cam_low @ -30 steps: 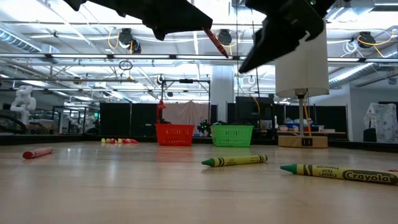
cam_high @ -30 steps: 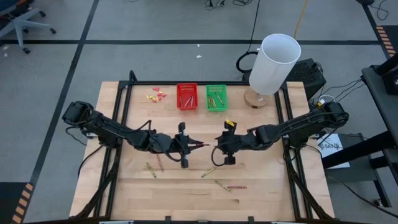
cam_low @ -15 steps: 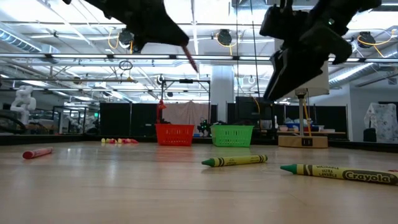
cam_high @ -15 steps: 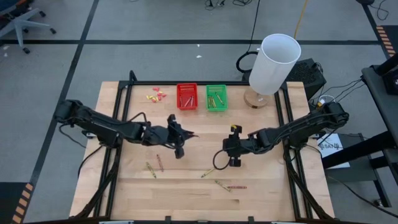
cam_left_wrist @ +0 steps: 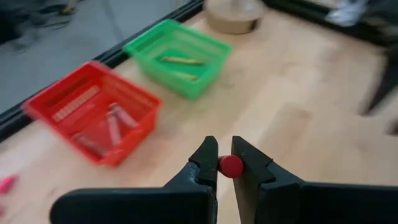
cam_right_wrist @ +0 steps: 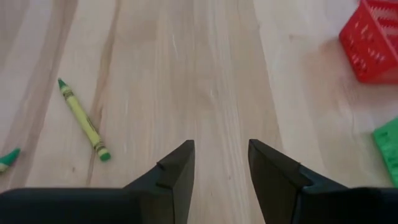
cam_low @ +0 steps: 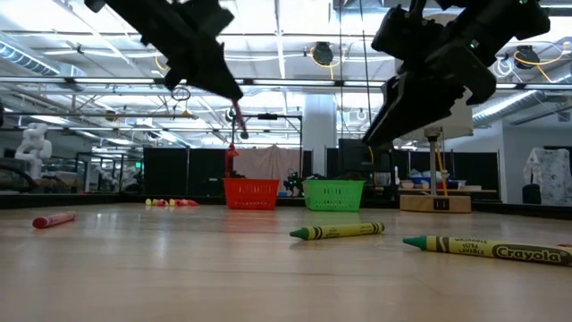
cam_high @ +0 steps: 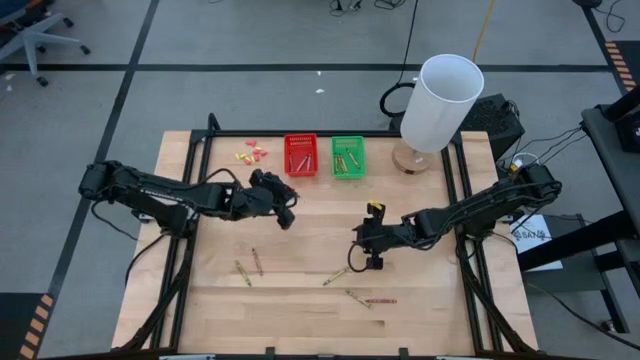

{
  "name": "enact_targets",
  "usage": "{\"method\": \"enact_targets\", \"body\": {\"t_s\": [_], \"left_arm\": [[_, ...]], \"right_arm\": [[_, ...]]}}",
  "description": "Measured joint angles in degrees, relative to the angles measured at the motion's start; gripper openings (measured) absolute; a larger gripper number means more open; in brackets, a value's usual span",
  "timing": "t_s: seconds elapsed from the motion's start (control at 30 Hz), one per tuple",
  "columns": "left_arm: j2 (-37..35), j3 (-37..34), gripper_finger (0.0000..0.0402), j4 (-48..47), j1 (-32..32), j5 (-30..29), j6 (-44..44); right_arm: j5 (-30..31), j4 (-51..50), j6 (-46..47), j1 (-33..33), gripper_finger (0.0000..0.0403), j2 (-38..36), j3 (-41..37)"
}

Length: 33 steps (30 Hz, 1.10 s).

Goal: Sort crayons
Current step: Put the red crayon into the red bin

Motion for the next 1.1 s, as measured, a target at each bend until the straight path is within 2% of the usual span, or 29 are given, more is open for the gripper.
{"method": "enact_targets", "body": {"t_s": [0.2,0.37,0.57,0.87,0.97,1.1], "left_arm": [[0.3,0.0,0.0021,-1.5,4.2,-2.8,0.3],[0.3,0.0,0.0021,-1.3,9.6,-3.0,2.9],[0.3,0.0,0.0021,0.4,16.5,-0.7,6.7],[2.8,0.0,0.0021,14.1,26.5,7.2,20.7],[6.5,0.1,0.0021,20.0,28.2,9.8,24.6],[13.0,0.0,0.0021,23.4,29.1,10.1,26.7]], "right_arm": [[0.5,4.3,-5.7,-0.1,0.0137,0.0,0.0],[7.0,8.7,-11.2,-0.3,0.0137,0.0,0.0],[9.8,6.9,-14.6,-1.4,0.0137,0.0,0.0],[10.4,5.6,-14.5,-4.2,0.0137,0.0,0.0],[10.3,5.3,-13.6,-4.9,0.0137,0.0,0.0],[10.2,4.6,-13.1,-5.3,0.0137,0.0,0.0]]}}
